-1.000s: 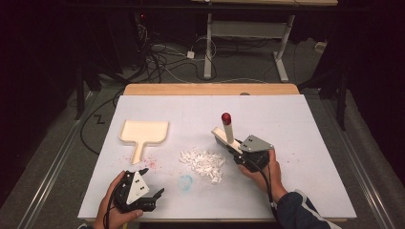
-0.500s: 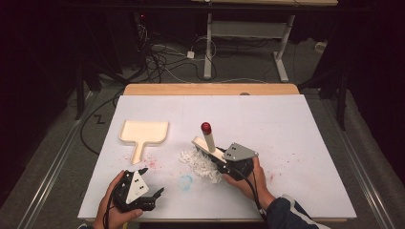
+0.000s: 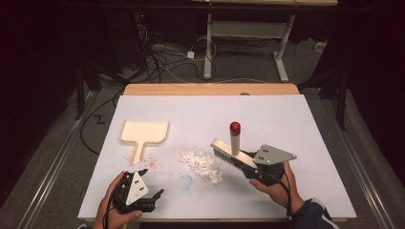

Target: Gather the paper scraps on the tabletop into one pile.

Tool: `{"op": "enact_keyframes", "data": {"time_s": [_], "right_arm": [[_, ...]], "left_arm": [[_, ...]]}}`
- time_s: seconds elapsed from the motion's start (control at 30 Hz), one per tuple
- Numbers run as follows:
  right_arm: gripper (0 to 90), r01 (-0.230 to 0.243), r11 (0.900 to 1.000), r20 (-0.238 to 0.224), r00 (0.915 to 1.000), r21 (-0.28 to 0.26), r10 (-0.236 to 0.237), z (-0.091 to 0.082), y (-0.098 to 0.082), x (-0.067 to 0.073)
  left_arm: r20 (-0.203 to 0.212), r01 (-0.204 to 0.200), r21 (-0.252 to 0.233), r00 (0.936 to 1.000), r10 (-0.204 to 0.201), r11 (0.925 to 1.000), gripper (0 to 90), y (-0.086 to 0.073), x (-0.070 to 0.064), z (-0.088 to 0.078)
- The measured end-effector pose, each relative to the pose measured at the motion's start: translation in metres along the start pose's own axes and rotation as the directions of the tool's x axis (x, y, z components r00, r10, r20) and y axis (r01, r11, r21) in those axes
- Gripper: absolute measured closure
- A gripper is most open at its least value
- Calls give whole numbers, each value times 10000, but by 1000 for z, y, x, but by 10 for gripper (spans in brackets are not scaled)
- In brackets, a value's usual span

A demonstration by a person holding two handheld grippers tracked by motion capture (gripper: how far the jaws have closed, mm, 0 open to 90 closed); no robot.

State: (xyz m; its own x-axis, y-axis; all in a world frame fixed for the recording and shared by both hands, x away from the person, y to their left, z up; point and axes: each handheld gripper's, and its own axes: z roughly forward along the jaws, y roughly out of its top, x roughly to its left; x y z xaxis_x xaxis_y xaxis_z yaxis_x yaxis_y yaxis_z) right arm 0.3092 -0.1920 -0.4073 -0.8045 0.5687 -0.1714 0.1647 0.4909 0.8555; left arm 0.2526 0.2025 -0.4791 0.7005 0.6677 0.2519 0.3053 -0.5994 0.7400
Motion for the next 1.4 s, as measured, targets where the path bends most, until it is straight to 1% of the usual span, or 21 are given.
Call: {"op": "enact_keyframes", "data": {"time_s": [0.13, 0.2, 0.27, 0.3, 0.37, 0.43, 0.47, 0.53, 0.57, 0.73, 0.77, 0.83, 0.87, 0.93, 1.0, 1.07, 1.1, 1.2, 1.3, 1.37, 1.4], "right_arm": [[679, -32, 9999, -464, 9989, 155, 39, -22, -11, 9], [680, -40, 10000, -551, 9985, 60, 43, -32, -18, 14], [680, -151, 9999, -863, 9962, 31, 153, -38, -24, 18], [680, -327, 9994, -1015, 9943, 107, 337, -39, -27, 19], [680, -283, 9993, -969, 9948, 242, 305, -38, -35, 20], [680, -349, 9987, -1195, 9921, 366, 391, -33, -43, 19], [680, -317, 9986, -1203, 9921, 433, 368, -29, -45, 18], [681, -341, 9987, -1389, 9895, 382, 391, -22, -49, 18], [681, -349, 9986, -1476, 9882, 397, 405, -18, -49, 18], [681, -15, 9998, -1491, 9888, 215, 47, 0, -40, 21], [682, 13, 9998, -1593, 9872, 201, 19, 5, -39, 22], [682, 168, 9998, -1518, 9883, 133, -146, 13, -35, 24], [682, 171, 9997, -1602, 9870, 145, -146, 17, -33, 24], [682, 182, 9998, -1537, 9879, -39, -186, 22, -29, 24], [682, 59, 9999, -1625, 9867, -138, -81, 29, -24, 22], [682, 88, 9996, -1510, 9885, -266, -128, 35, -19, 21], [682, 9, 9996, -1581, 9874, -288, -55, 37, -18, 21], [681, 118, 9987, -1515, 9883, -487, -191, 32, -14, 22], [679, 7, 9964, -1304, 9914, -853, -119, 18, -13, 20], [678, 126, 9949, -1101, 9936, -1003, -237, 8, -12, 20], [678, 72, 9948, -1111, 9936, -1017, -185, 3, -12, 20]], "left_arm": [[-47, -1, 15, 10000, 1, 10000, 175, 0, 0, -1], [-72, 30, -21, 10000, -30, 10000, 183, 0, 0, -2], [-98, 53, -63, 9999, -53, 10000, 185, 0, 0, -2], [-74, 47, -75, 10000, -48, 10000, 184, 1, 0, -2], [-46, -45, -52, 10000, 45, 10000, 184, 2, -1, -1], [-14, -134, -32, 9999, 134, 9999, 184, 3, -2, 0], [-5, -164, -36, 9999, 164, 9999, 184, 3, -2, 0], [23, -177, -17, 9998, 177, 9998, 184, 2, -1, 1], [43, -162, 10, 9999, 162, 9999, 184, 2, -1, 2], [104, -223, 15, 9997, 223, 9997, 184, 2, -1, 3], [106, -248, 22, 9996, 248, 9997, 184, 3, -1, 3], [140, -261, 34, 9996, 261, 9997, 184, 3, -2, 4], [158, -264, 46, 9995, 263, 9996, 183, 3, -2, 4], [170, -293, 69, 9994, 291, 9995, 184, 3, -2, 4], [172, -293, 77, 9994, 292, 9995, 183, 3, -2, 4], [173, -306, 88, 9994, 305, 9995, 184, 3, -3, 5], [186, -316, 86, 9993, 315, 9995, 184, 3, -3, 5], [214, -330, 111, 9992, 328, 9994, 184, 2, -3, 5], [176, -313, 123, 9994, 311, 9994, 183, 1, -3, 4], [168, -305, 99, 9994, 303, 9995, 184, 1, -3, 3], [142, -306, 95, 9994, 304, 9995, 184, 1, -3, 3]]}}
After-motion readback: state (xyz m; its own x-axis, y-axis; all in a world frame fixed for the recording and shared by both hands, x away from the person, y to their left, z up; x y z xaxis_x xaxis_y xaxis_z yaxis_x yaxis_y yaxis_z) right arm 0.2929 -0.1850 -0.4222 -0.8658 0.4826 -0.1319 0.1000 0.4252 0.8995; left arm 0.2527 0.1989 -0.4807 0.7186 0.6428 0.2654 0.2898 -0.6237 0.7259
